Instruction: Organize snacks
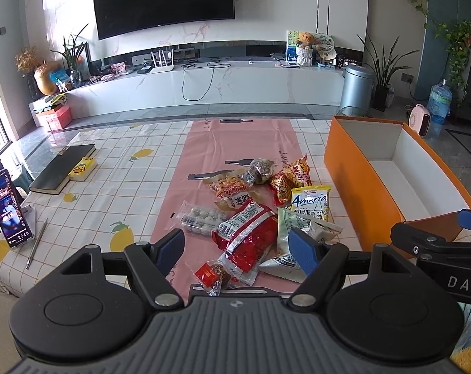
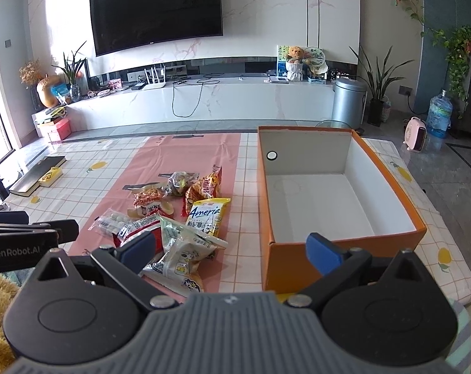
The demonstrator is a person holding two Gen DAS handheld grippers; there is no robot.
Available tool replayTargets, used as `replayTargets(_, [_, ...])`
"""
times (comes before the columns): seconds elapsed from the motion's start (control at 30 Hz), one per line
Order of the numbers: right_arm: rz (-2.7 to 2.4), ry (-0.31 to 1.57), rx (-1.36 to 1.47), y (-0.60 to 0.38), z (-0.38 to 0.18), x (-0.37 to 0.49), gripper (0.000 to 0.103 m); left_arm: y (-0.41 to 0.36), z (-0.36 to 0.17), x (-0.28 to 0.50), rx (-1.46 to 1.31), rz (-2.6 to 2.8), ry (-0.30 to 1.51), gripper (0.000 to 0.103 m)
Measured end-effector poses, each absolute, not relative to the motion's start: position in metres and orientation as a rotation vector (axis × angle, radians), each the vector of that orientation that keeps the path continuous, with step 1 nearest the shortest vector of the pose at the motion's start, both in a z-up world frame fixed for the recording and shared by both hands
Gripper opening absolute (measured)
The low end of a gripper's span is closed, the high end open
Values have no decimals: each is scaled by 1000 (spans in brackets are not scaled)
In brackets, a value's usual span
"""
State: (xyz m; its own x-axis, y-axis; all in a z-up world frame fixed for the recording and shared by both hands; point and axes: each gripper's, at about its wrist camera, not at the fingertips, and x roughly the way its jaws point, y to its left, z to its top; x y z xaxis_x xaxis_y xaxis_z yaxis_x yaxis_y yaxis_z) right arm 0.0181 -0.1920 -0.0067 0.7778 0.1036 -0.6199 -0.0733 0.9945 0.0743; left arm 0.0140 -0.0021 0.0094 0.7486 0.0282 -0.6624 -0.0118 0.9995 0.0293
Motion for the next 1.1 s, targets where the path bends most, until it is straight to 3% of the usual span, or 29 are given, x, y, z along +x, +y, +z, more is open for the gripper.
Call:
replayTargets(0.73, [108, 656, 48, -191, -17, 18, 99, 10, 0, 19, 31, -15, 770, 89])
replayTargets(0.83, [132, 678, 40, -184, -26, 21, 85, 24, -8, 23, 4, -28, 810, 85])
replayTargets(1.1, [214, 742, 28, -159, -51, 35, 67, 62, -35, 40, -168, -102, 929, 69])
